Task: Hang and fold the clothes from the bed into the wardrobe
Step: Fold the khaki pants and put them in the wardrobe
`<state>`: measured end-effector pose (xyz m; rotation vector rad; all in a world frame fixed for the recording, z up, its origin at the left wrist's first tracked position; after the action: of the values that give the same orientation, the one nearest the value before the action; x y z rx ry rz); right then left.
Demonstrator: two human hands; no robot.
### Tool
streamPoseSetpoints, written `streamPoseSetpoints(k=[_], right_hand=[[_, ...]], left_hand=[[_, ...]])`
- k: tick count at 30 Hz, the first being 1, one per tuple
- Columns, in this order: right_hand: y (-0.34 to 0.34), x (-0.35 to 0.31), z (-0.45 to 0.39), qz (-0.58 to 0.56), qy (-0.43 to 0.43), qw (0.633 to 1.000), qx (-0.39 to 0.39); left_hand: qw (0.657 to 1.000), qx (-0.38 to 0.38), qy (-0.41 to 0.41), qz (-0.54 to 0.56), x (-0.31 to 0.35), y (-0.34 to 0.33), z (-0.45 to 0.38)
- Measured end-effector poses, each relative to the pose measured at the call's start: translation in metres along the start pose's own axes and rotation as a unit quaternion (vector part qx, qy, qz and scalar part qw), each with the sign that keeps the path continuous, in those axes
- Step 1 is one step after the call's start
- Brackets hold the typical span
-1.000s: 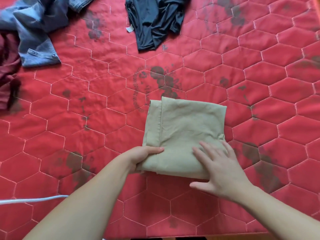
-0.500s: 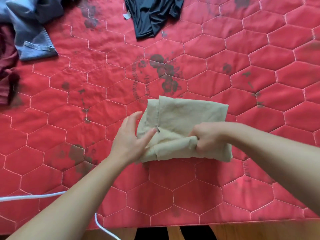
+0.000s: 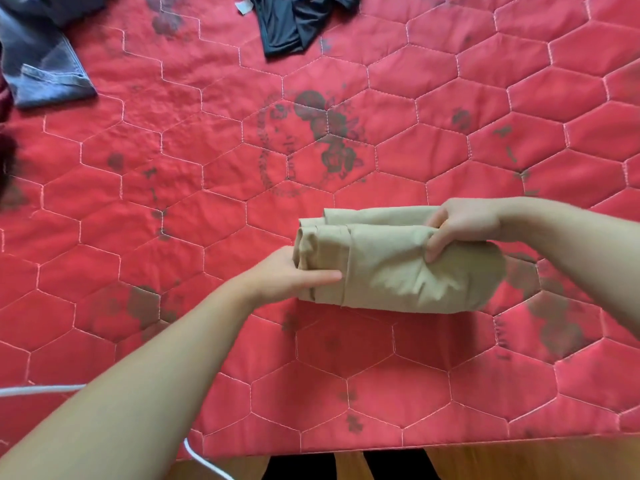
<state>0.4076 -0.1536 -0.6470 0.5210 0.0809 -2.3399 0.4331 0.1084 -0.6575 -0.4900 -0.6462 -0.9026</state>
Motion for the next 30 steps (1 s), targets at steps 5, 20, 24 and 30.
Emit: streamPoseSetpoints(k=[5, 20, 24, 30], right_hand=[[0.001, 0.006, 0.01, 0.091, 0.031, 0.978, 0.183], [-0.005, 0.037, -0.002, -0.288, 0.076, 0.85, 0.435], [0.002, 0.036, -0.025, -0.237, 0.057, 0.84, 0.484], [0.012, 0.034, -0.035, -0.124, 0.009, 0.862, 0.491]], left_hand=[[0.988, 0.145, 0.013, 0.058, -0.03, 0.0, -0.012], [0.931, 0.335, 0.096, 0.11, -0.034, 0.003, -0.029], [0.916, 0.374, 0.108, 0.096, -0.036, 0.009, -0.035], [0.894, 0.427, 0.12, 0.062, -0.03, 0.01, -0.035]])
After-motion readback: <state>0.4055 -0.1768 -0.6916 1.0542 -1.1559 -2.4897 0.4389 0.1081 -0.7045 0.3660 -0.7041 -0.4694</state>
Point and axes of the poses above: each hand's wrist, its own z-axis away from the middle knuckle, its own y-axis out of the back of the hand, x = y × z, the point moved 4 cm from there along -z, towards the middle knuckle, and after that the axes turned 6 degrees about -x, right-handed, at the moved point
